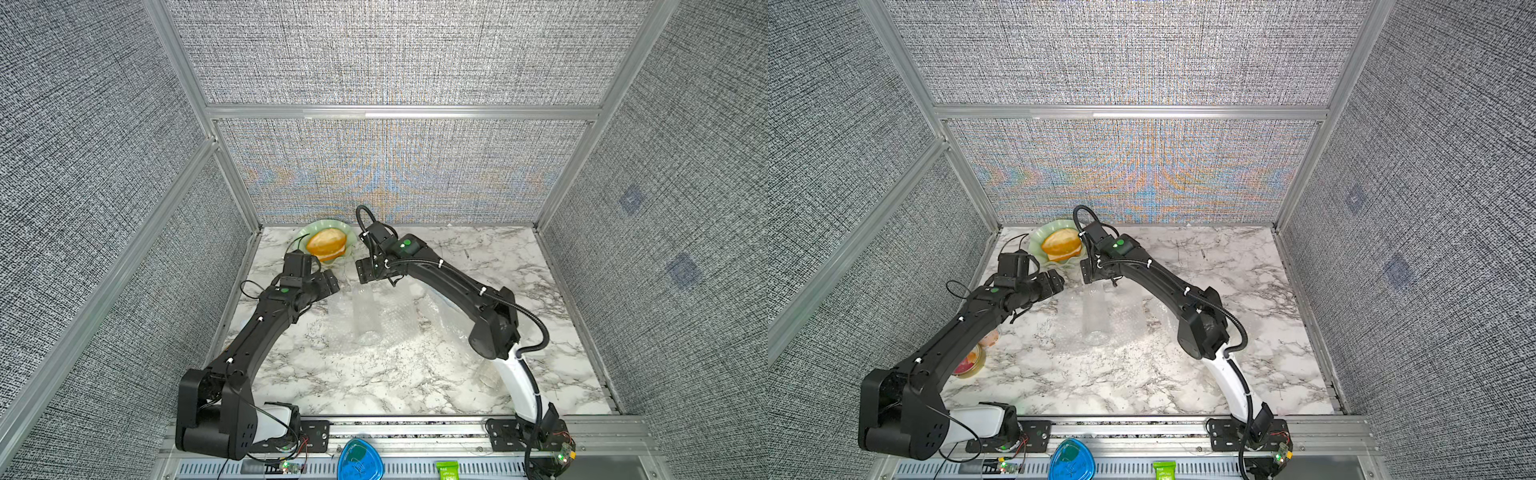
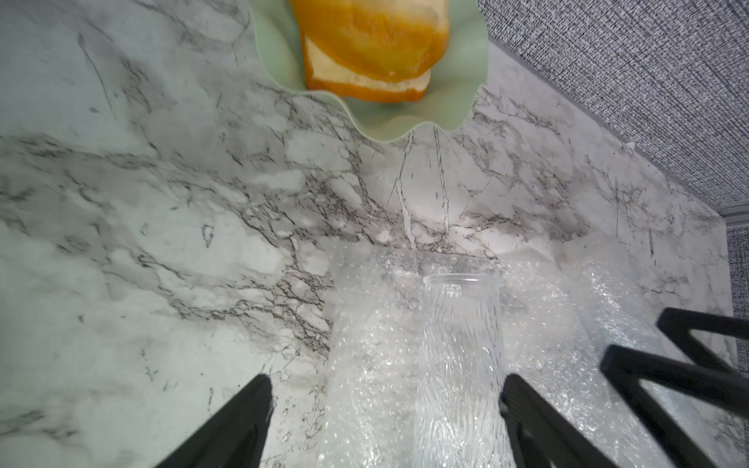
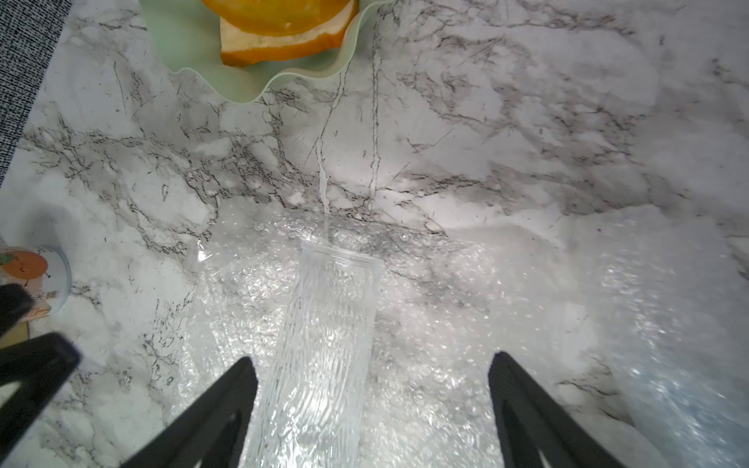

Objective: Unwrap the vase from the bubble wrap
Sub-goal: Unwrap the bubble wrap at the center of the board, then pick up the vase from the bubble wrap.

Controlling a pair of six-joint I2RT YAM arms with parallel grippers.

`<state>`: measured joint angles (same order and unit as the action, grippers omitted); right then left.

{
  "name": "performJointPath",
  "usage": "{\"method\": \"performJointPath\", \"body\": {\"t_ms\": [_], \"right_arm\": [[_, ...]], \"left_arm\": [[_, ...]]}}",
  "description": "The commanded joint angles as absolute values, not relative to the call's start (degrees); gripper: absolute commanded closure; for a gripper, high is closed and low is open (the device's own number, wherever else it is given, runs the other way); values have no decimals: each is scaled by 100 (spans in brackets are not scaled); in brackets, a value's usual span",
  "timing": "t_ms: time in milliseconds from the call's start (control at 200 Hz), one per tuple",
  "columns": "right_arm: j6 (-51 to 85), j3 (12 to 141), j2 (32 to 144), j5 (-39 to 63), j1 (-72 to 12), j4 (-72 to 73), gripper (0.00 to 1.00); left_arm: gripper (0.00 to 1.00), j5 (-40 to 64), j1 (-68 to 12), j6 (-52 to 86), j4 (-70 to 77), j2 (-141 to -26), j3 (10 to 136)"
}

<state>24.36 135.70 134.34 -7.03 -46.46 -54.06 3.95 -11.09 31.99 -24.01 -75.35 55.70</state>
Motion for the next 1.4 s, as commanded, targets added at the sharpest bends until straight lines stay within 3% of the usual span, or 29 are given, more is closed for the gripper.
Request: {"method": "performJointPath", "body": {"t_ms": [0, 470, 921, 1156, 1396], "right_arm": [[2494, 13877, 13728, -475, -4649, -5699, 13], [3180, 13966, 14507, -132, -4623, -4805, 13], [3668, 13934, 14836, -496, -4719, -5059, 14], [3735, 13338, 14396, -761, -4746, -5124, 27], [3747, 12561, 13823, -827, -4778, -5275, 32]], "left_arm": [[7, 185, -1104, 2799, -3141, -7461, 5797], [11, 935, -1107, 2636, -2848, -7217, 5293], [14, 939, -1107, 2570, -3030, -7478, 5434], [14, 935, -1103, 2420, -3198, -7601, 5609], [14, 1103, -1105, 2284, -3190, -7520, 5626]]}}
